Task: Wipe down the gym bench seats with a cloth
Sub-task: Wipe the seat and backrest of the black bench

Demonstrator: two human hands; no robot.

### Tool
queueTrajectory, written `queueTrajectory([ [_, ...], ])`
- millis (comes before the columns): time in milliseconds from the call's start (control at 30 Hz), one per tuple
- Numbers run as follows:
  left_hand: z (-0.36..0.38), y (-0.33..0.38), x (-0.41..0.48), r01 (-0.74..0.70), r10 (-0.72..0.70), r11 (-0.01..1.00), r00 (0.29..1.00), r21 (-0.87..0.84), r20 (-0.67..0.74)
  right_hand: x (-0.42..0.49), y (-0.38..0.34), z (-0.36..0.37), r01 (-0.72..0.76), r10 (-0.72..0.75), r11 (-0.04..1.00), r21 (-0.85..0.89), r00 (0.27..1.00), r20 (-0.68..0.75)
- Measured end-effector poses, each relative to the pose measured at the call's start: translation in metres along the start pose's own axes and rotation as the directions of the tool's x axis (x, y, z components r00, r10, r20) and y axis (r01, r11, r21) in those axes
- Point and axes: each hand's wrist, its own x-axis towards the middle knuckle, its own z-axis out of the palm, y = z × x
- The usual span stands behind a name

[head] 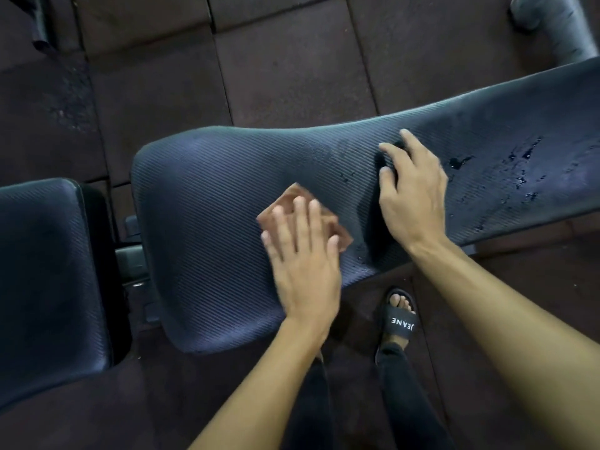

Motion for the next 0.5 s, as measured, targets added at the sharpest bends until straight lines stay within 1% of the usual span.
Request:
queueTrajectory([
  [33,0.003,0.019,0.012,-0.040,0.040,0.999,0.999,-0.016,-0.009,0.001,0.009,-0.004,0.006,-0.006,1.000,-0.010,1.000,-0.007],
  [100,0.003,0.051,0.031,-0.093,0.094,0.994,0.995,-0.058,0.013,0.001,0.021,-0.011,0.021,-0.021,0.999,0.029,1.000,-0.017],
  [167,-0.005,0.069,0.040,-0.140,0.149,0.981,0.987,-0.131,0.057,-0.001,0.020,-0.014,0.050,-0.048,0.992,0.118,0.999,-0.026],
  [200,-0.013,0.069,0.042,-0.157,0.172,0.968,0.983,-0.196,0.061,-0.004,0.015,-0.015,0.071,-0.067,0.983,0.172,0.997,-0.028],
  [233,-0.022,0.060,0.043,-0.147,0.165,0.953,0.985,-0.265,0.046,-0.007,0.008,-0.013,0.097,-0.095,0.970,0.225,0.995,-0.018],
  [267,-0.030,0.045,0.045,-0.105,0.112,0.943,0.994,-0.316,0.005,-0.012,-0.001,-0.010,0.128,-0.136,0.957,0.261,0.991,0.012],
  [300,-0.035,0.025,0.050,-0.035,0.020,0.940,0.999,-0.341,-0.047,-0.019,-0.009,-0.004,0.162,-0.186,0.951,0.263,0.980,0.069],
  [333,-0.037,0.000,0.056,0.054,-0.088,0.937,0.993,-0.346,-0.083,-0.028,-0.016,0.004,0.201,-0.236,0.956,0.215,0.960,0.152],
  [367,-0.037,-0.026,0.063,0.140,-0.178,0.931,0.980,-0.336,-0.085,-0.036,-0.021,0.013,0.249,-0.272,0.961,0.122,0.933,0.235],
  [400,-0.035,-0.049,0.070,0.199,-0.228,0.930,0.972,-0.309,-0.062,-0.041,-0.024,0.024,0.298,-0.287,0.955,0.004,0.916,0.280],
  [433,-0.031,-0.065,0.075,0.222,-0.239,0.937,0.970,-0.270,-0.033,-0.041,-0.025,0.035,0.332,-0.293,0.938,-0.103,0.914,0.282],
  [500,-0.023,-0.078,0.078,0.189,-0.197,0.965,0.980,-0.181,-0.024,-0.021,-0.028,0.051,0.327,-0.276,0.919,-0.221,0.933,0.232],
])
